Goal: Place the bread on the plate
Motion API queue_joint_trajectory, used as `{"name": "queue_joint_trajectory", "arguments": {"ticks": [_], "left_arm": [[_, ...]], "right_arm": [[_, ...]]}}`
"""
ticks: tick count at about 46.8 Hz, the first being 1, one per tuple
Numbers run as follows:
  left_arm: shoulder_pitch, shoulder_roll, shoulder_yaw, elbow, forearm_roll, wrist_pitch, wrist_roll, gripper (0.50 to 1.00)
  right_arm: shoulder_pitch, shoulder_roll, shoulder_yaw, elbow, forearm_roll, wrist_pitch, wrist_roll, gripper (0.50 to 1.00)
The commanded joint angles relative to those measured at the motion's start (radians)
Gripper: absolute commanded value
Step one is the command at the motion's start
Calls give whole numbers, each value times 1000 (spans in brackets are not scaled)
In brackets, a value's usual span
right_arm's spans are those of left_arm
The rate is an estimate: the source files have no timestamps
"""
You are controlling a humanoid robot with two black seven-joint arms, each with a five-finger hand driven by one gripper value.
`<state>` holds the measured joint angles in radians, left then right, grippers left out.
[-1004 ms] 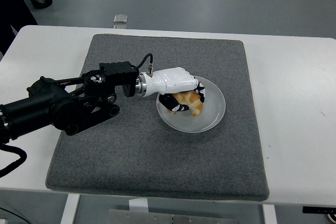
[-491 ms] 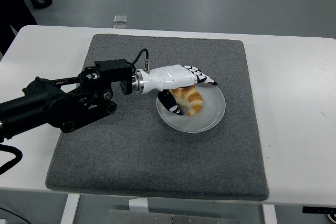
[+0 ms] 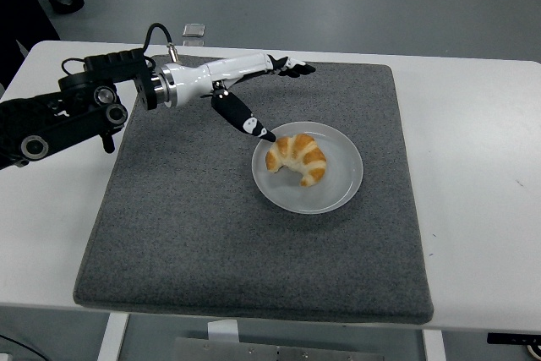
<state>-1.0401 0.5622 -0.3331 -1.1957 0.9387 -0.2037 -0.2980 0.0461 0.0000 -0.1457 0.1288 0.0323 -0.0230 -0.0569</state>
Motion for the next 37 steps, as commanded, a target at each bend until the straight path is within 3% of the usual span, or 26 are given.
{"name": "queue_joint_trajectory", "arguments": {"ticks": [1, 7, 31, 37], "left_arm": [[-17, 48, 0, 4, -148, -48, 2, 999], [-23, 103, -1, 10, -322, -97, 2, 999], [15, 222, 2, 70, -794, -108, 8, 999], [25, 239, 2, 105, -900, -144, 48, 1000]], "right_arm": [[0, 0, 0, 0, 0, 0, 0, 930], [0, 0, 0, 0, 0, 0, 0, 932], [0, 0, 0, 0, 0, 0, 0, 930], [0, 0, 0, 0, 0, 0, 0, 930]]}}
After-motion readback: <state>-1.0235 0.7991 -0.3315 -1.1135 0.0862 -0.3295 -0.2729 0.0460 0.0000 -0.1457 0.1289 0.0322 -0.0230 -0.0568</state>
